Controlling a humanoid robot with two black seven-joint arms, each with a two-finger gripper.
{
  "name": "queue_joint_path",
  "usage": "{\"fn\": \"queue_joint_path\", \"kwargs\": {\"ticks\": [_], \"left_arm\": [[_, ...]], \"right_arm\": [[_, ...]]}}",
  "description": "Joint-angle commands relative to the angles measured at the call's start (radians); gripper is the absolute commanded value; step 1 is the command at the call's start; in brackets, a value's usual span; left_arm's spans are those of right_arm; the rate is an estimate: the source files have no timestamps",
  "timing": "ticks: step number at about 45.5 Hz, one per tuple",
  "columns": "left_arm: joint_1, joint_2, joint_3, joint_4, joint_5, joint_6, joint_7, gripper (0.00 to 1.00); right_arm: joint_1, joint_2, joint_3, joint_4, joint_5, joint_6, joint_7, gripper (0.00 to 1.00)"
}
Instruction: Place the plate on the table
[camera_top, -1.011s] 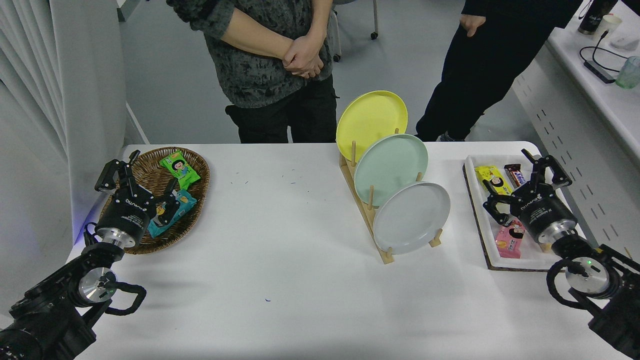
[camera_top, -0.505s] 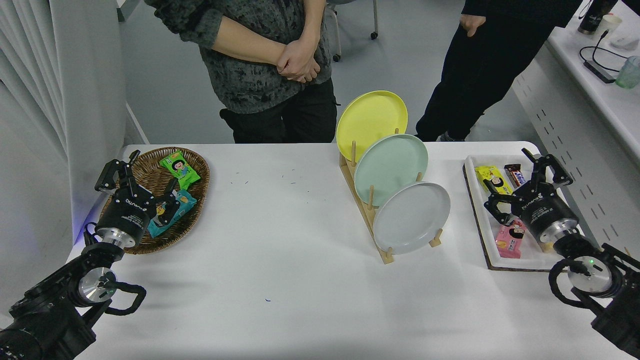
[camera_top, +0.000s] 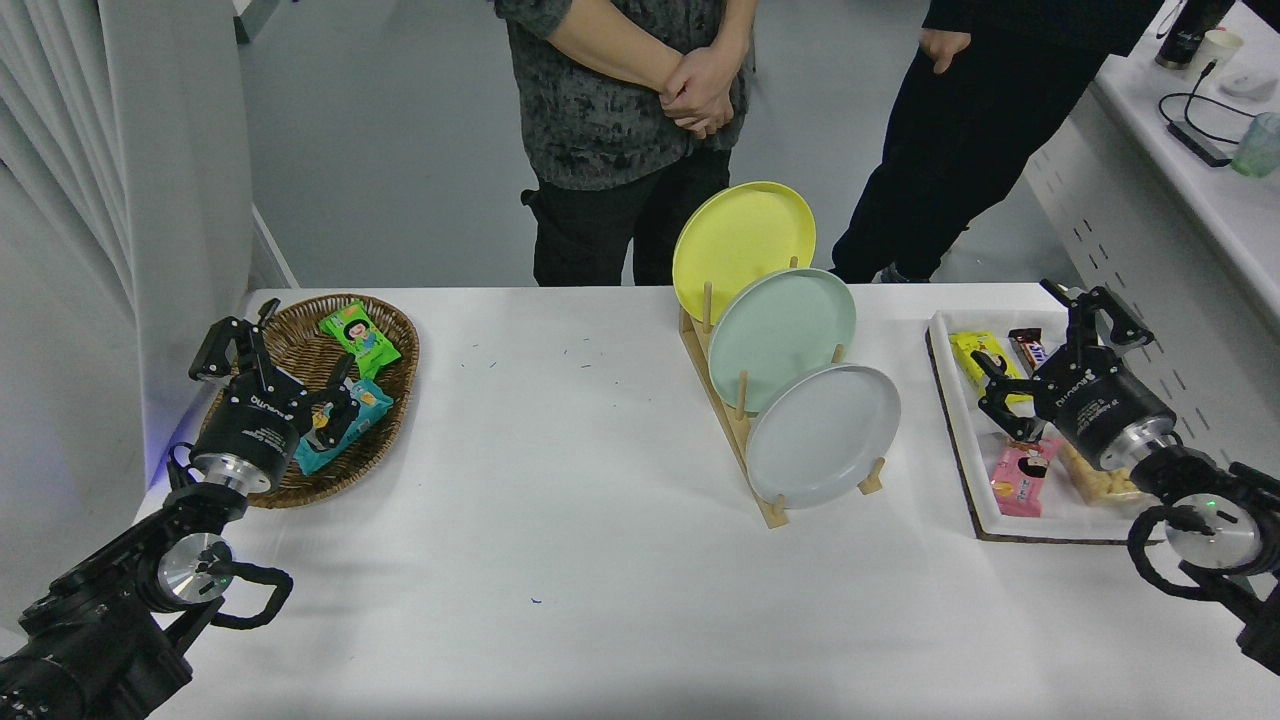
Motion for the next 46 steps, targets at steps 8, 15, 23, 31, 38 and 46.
{"fn": "queue_joint_path", "kwargs": {"ticks": [8, 15, 23, 31, 38, 46], "left_arm": [[0.000, -0.001, 0.000, 0.000, 0.000, 0.000, 0.001, 0.98], [0.000, 0.000, 0.000, 0.000, 0.000, 0.000, 0.001, 0.98], [0.000, 0.000, 0.000, 0.000, 0.000, 0.000, 0.001, 0.98], [0.000, 0.000, 0.000, 0.000, 0.000, 0.000, 0.001, 0.98], [0.000, -0.001, 0.001, 0.000, 0.000, 0.000, 0.001, 0.98], [0.000, 0.000, 0.001, 0.000, 0.000, -0.001, 0.001, 0.98]], "right_arm": [[0.070, -0.045, -0.094, 0.214, 0.015, -0.244, -0.005, 1.00], [0.081, -0.057, -0.109, 0.226, 0.018, -0.249, -0.008, 1.00], [0.162, -0.149, -0.243, 0.338, 0.119, -0.257, -0.007, 0.99], [0.224, -0.164, -0.370, 0.433, 0.172, -0.358, -0.007, 0.99], [0.228, -0.166, -0.384, 0.488, 0.173, -0.419, -0.007, 0.99], [0.233, -0.149, -0.393, 0.500, 0.205, -0.471, -0.007, 0.99]]}}
